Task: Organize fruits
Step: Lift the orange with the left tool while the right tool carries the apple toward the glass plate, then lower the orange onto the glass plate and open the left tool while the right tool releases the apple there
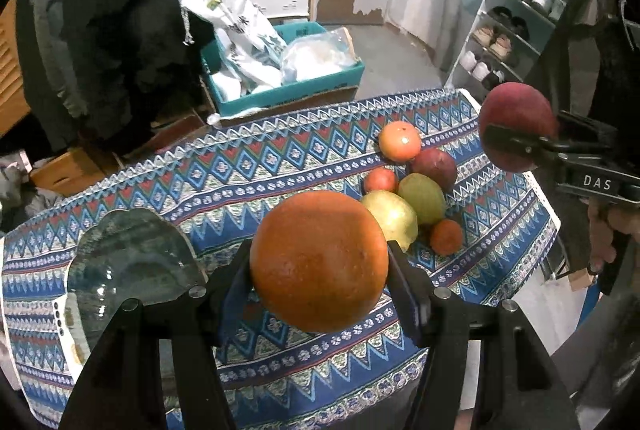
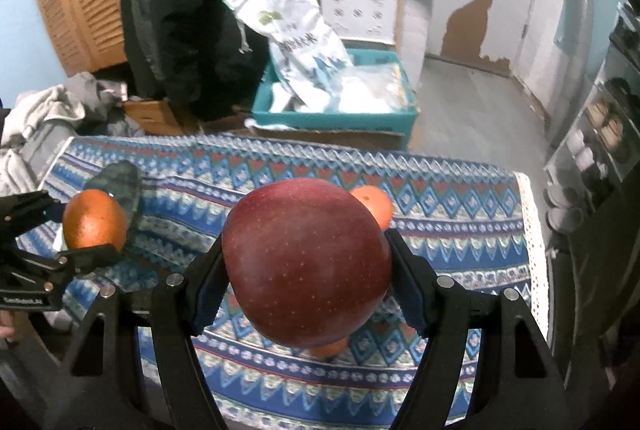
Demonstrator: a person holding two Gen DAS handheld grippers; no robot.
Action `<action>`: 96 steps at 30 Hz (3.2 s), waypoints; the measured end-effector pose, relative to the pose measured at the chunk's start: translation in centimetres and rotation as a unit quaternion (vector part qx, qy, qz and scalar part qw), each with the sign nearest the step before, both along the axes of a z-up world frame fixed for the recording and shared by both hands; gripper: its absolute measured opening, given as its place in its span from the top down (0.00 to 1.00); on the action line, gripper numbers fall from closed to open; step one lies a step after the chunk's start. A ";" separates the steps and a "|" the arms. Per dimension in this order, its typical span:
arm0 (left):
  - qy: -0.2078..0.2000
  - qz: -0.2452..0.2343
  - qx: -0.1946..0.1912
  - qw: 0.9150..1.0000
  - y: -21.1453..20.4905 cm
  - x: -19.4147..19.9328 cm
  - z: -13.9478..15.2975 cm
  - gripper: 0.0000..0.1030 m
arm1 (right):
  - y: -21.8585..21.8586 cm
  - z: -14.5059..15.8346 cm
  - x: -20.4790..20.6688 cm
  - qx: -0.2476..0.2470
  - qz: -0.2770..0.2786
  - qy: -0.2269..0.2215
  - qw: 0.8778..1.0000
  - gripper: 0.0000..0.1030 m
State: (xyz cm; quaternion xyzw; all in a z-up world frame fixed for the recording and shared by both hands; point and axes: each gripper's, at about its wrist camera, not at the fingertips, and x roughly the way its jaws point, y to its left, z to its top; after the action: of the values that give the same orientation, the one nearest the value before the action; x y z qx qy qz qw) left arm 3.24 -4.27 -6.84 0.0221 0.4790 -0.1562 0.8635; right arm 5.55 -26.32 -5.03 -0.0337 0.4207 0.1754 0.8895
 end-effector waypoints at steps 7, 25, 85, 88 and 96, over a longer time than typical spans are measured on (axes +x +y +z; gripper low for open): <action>-0.021 0.022 -0.009 0.999 2.3 -0.9 1.6 0.38 | 3.4 2.1 -0.5 0.015 0.030 -0.012 0.999 0.30; -0.037 0.078 -0.015 0.996 8.4 -2.2 3.3 0.38 | 13.3 4.0 -0.1 0.031 0.101 -0.010 0.994 0.31; 0.198 0.219 -0.006 0.955 21.3 -3.6 -13.5 0.37 | 30.4 -12.4 0.2 -0.053 0.229 0.185 0.954 0.30; 0.205 0.217 -0.005 0.954 20.9 -3.2 -14.1 0.37 | 30.5 -13.0 0.2 -0.041 0.229 0.202 0.951 0.31; 0.188 0.220 0.001 0.957 21.1 -3.0 -13.1 0.37 | 30.0 -12.3 0.5 -0.018 0.218 0.200 0.955 0.31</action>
State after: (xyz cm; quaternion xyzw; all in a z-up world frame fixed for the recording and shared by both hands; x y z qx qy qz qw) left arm 0.23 16.85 -19.91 -0.1125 0.6258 0.0365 0.7709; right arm 6.04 3.69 -17.30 -0.1047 0.5757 0.3611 0.7261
